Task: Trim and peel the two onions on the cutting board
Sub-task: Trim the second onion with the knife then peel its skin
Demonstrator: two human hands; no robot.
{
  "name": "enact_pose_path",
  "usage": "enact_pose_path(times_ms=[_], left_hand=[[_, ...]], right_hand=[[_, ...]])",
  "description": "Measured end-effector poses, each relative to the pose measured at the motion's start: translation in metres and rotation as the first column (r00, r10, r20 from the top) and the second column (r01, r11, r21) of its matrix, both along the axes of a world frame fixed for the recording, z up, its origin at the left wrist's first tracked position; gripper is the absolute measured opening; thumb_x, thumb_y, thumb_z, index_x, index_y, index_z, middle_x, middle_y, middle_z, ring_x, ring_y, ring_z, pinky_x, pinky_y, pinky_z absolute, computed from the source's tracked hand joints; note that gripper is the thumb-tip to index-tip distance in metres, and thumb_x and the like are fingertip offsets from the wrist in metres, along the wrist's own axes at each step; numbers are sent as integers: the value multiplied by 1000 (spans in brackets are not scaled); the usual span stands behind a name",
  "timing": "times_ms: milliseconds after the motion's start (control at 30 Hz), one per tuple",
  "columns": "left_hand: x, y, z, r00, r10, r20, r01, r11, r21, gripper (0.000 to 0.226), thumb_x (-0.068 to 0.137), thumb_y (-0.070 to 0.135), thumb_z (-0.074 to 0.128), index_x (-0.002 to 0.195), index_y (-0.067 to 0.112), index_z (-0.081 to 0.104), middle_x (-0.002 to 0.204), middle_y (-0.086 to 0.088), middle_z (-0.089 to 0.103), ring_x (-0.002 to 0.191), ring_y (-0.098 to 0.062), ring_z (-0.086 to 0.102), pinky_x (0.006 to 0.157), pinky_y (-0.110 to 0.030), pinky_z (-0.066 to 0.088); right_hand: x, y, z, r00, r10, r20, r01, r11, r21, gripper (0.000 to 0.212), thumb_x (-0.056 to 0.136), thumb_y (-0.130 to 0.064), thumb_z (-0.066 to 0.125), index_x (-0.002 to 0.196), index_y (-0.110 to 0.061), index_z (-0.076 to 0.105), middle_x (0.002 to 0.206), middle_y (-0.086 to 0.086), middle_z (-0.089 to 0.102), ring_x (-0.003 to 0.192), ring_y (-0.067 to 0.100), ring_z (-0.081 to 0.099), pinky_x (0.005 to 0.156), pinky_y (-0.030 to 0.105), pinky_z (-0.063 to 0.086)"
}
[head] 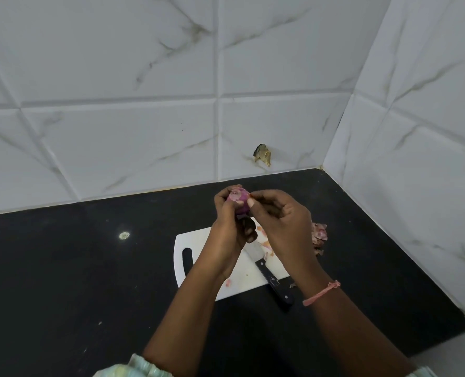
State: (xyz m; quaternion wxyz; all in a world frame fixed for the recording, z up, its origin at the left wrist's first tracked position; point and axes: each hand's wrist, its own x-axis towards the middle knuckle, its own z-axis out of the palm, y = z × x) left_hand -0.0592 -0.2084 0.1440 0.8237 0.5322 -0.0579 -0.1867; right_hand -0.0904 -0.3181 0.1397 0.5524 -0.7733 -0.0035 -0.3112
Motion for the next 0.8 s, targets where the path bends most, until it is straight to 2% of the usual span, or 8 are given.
enact_pose_path(times_ms=[100,333,567,800], left_hand=[[0,-2,-1,1000,22,8,-22,998,56,25,104,24,41,129,23,43,97,-15,53,67,-16,47,55,-27,42],[1,-2,-2,998,32,54,-37,995,93,22,106,27,39,128,25,42,94,-10,56,60,-13,45,56,-28,40],[-1,0,0,997,21,72,-30,990,135,20,106,26,38,126,25,40,89,-9,52,60,-13,43,58,-29,40],[-2,0,1,997,18,78,-28,992,126,22,105,22,37,127,23,41,88,-11,48,57,-12,41,54,-27,38]], right_hand=[[-3,1,-1,1000,13,16,-13,999,-33,20,85,-15,72,105,-12,72,94,-10,72,88,1,70,77,13,53],[-2,-1,4,998,-2,64,9,994,-110,18,87,-11,68,103,-19,70,88,-22,67,84,-7,67,73,6,49],[0,-2,1,1000,-3,20,5,997,-73,16,86,-11,70,100,-21,71,84,-17,69,81,-3,69,70,7,50],[1,0,-3,996,-41,73,46,997,-62,12,85,-6,72,95,-11,75,83,-8,72,78,3,70,70,12,53]])
